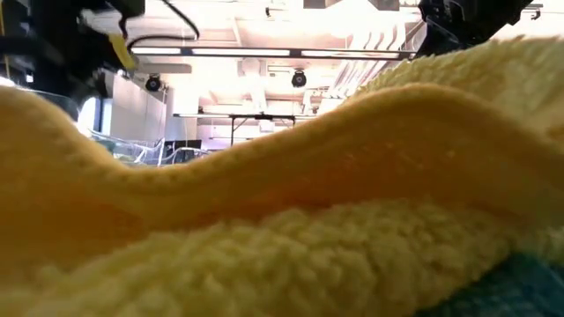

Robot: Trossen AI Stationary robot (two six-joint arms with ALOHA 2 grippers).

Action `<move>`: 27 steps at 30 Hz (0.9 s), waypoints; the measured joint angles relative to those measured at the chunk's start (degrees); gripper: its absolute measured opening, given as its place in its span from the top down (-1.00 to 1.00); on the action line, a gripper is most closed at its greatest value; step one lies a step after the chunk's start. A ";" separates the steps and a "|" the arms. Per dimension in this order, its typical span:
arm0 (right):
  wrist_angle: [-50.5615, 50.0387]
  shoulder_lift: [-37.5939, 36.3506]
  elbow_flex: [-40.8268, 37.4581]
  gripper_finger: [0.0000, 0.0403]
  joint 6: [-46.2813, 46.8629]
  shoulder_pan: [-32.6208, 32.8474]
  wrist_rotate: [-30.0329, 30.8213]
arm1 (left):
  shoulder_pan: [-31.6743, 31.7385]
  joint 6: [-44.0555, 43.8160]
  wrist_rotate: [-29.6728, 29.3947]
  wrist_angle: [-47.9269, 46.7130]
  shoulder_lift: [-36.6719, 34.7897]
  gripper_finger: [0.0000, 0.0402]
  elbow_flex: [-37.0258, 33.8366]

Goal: Sort microfiber towel by color & place in baskets
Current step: Put the blue microfiber cloth into the bottom transparent bin

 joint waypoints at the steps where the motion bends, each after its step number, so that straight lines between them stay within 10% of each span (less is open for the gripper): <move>1: 0.00 0.00 -0.01 0.36 0.84 -0.01 0.03 | 0.42 0.33 0.03 1.38 0.13 1.00 -1.08; 10: -0.02 0.00 0.00 0.36 4.49 0.00 0.47 | 3.00 6.91 0.11 12.82 1.76 0.98 -5.84; 27: -0.10 0.00 0.00 0.36 5.93 -0.01 2.86 | 5.79 7.68 4.04 5.53 3.66 0.34 0.46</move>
